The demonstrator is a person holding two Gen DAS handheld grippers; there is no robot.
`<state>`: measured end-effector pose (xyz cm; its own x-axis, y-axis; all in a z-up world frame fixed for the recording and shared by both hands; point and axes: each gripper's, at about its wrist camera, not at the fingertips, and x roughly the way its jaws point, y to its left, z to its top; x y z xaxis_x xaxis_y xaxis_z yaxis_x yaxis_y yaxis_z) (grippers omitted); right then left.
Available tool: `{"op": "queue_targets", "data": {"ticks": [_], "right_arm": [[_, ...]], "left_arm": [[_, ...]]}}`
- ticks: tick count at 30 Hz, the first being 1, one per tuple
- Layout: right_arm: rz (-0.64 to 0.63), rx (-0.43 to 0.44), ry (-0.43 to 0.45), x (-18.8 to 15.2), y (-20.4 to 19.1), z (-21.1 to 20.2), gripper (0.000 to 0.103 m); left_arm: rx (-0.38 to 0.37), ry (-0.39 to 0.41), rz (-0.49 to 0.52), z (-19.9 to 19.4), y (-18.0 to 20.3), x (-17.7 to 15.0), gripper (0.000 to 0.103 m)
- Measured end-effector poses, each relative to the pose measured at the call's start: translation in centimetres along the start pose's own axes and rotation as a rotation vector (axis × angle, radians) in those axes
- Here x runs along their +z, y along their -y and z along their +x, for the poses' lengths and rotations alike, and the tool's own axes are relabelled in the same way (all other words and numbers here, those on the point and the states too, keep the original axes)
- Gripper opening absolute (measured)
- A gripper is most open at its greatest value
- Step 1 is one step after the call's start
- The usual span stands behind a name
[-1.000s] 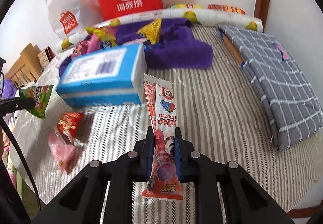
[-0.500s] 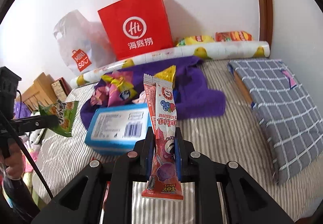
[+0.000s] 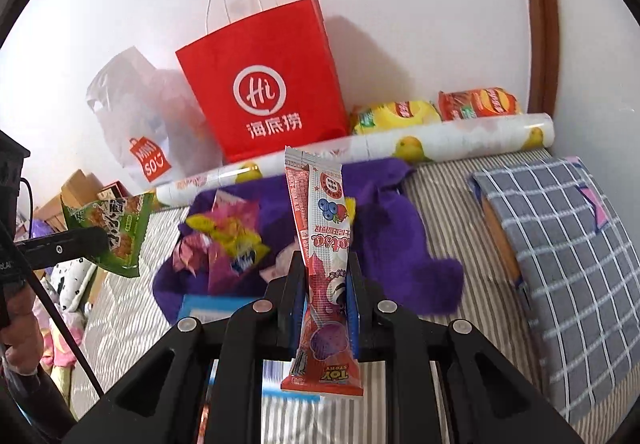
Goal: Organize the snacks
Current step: 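Grasp the green snack bag with the left gripper while the right lifts the stick packet, then carry the green bag and stick packet up over the purple towel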
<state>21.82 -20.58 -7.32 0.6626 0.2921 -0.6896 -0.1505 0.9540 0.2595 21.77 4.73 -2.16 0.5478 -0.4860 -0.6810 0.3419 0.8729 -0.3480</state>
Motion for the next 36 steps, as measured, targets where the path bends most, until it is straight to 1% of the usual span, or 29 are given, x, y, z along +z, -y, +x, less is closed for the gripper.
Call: {"op": "queue_targets", "data": {"ticks": [3, 7, 10, 13, 18, 20, 22, 25, 29, 32, 36], "right_arm": [[-0.004, 0.007, 0.004, 1.5, -0.3, 1.1, 0.018], [0.008, 0.02, 0.009, 3.2, -0.5, 2.6, 0.018], [0.006, 0.026, 0.008, 4.4, -0.8, 3.6, 0.018], [-0.008, 0.031, 0.004, 5.5, -1.2, 4.5, 0.019], [-0.018, 0.034, 0.008, 6.7, -1.8, 5.9, 0.019], [-0.024, 0.04, 0.005, 6.9, -2.0, 6.7, 0.019], [-0.028, 0.043, 0.0, 6.7, -2.0, 7.7, 0.019], [-0.047, 0.031, -0.034, 6.2, -2.0, 9.0, 0.019], [-0.018, 0.025, -0.029, 5.7, -1.0, 9.4, 0.02], [0.011, 0.031, -0.019, 5.3, -0.3, 9.3, 0.022], [0.025, 0.032, -0.029, 5.1, 0.0, 9.7, 0.022]], "left_arm": [[-0.015, 0.019, -0.019, 0.1, -0.4, 1.6, 0.04], [-0.058, 0.044, -0.052, 0.6, -1.0, 3.6, 0.04], [-0.055, 0.046, -0.053, 1.2, -1.1, 4.6, 0.04], [-0.036, 0.05, -0.054, 2.0, -1.6, 5.5, 0.04], [-0.017, 0.055, -0.082, 3.1, -3.3, 5.8, 0.04], [-0.008, 0.029, -0.098, 3.9, -4.1, 6.0, 0.04], [-0.008, 0.024, -0.118, 4.1, -4.9, 5.9, 0.04], [0.009, 0.022, -0.143, 4.4, -6.1, 6.1, 0.04], [0.011, 0.007, -0.176, 4.8, -7.1, 6.1, 0.04], [0.02, 0.006, -0.182, 4.9, -7.4, 6.1, 0.04], [0.021, 0.002, -0.176, 5.0, -7.1, 6.0, 0.04]]}}
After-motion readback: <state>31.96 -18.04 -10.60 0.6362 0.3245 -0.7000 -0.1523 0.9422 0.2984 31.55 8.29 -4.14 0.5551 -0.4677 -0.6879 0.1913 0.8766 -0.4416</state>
